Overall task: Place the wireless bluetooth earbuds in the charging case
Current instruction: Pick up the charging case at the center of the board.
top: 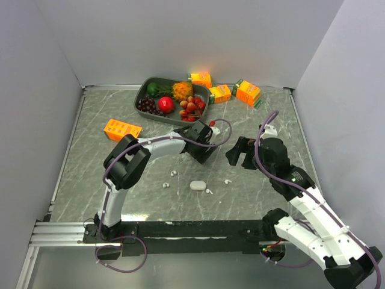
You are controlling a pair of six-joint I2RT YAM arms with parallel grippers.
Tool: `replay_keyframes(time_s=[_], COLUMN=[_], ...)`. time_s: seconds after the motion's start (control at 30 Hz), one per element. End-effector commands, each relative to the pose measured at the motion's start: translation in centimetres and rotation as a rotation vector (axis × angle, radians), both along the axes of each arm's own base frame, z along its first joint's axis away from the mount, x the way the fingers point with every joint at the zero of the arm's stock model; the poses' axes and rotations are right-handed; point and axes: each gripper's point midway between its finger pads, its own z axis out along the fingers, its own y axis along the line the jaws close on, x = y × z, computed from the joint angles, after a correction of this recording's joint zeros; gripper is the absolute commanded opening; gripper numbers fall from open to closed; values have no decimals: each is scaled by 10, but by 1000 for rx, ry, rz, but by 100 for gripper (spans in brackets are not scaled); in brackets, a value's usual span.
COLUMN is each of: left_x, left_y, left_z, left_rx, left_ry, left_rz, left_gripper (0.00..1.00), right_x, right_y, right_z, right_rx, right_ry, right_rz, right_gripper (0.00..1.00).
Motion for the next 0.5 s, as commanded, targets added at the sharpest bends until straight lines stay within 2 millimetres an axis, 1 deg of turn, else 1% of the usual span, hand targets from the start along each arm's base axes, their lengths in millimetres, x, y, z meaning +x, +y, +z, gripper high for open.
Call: replay_keyframes(time_s=[0.0, 0.03, 0.1, 0.13, 0.2, 0.3, 0.33, 0.43, 0.47], left_x=[-4, -4, -3, -4, -3, -3, 1, 4, -1], left_y=[-1, 0, -1, -1, -1, -1, 3, 14, 28], left_z=[-6, -5, -6, -6, -7, -5, -3, 15, 11], left_rx=[17, 17, 17, 19, 22, 19, 29, 12, 31], left_ry=[14, 14, 14, 16, 18, 14, -4, -56, -67], left_rz=[-12, -12, -12, -12, -12, -11, 25, 106, 140], left_gripper=[68, 65, 62, 56, 49, 18, 1, 1, 1], right_x=[0, 0, 0, -1, -1, -2, -2, -3, -3], right_y=[-5, -5, -6, -6, -8, -9, -9, -8, -6], right_z=[5, 5, 5, 5, 7, 8, 9, 15, 18], right_rx=[4, 6, 5, 3, 3, 2, 1, 7, 17], right_ry=[-23, -23, -24, -26, -30, -34, -34, -51, -56], right_rz=[-25, -26, -27, -27, -32, -32, -33, -21, -12], right_gripper=[99, 99, 99, 99, 99, 99, 99, 99, 99])
